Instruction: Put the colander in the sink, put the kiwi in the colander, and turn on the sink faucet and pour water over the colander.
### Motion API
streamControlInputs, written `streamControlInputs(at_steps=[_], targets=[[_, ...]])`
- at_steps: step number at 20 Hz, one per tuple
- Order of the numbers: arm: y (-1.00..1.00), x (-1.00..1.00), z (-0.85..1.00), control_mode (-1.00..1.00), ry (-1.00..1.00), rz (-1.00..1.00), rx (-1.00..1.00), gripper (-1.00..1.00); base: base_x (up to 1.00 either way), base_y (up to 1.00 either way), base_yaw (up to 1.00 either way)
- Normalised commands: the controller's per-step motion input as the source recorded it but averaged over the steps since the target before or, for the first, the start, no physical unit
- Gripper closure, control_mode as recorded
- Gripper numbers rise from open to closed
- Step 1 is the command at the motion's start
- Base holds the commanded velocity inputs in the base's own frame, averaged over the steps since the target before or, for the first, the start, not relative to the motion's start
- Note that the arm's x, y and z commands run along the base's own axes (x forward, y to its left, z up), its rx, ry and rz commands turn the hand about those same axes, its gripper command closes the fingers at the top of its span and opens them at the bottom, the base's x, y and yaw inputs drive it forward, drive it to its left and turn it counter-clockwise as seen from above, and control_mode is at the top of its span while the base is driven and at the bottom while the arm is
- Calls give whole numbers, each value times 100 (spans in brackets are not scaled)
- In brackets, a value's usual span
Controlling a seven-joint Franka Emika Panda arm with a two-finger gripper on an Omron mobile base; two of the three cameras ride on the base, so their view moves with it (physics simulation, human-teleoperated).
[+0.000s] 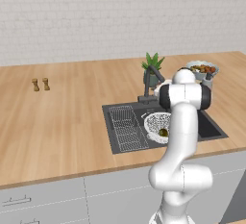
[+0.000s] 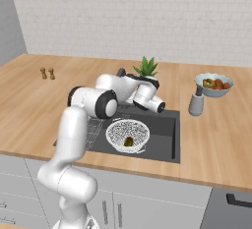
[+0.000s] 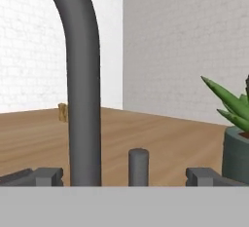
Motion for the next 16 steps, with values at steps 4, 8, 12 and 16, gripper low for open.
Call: streamControlInputs(at_steps=[4,8,12,16], targets=[[-4,15,-11,-100,0,0,0,-100,0,0,0],[-7,14,-11,-100,0,0,0,-100,0,0,0],[-12,14,-5,-100,0,0,0,-100,0,0,0],[0,12,0,-100,0,0,0,-100,0,0,0]])
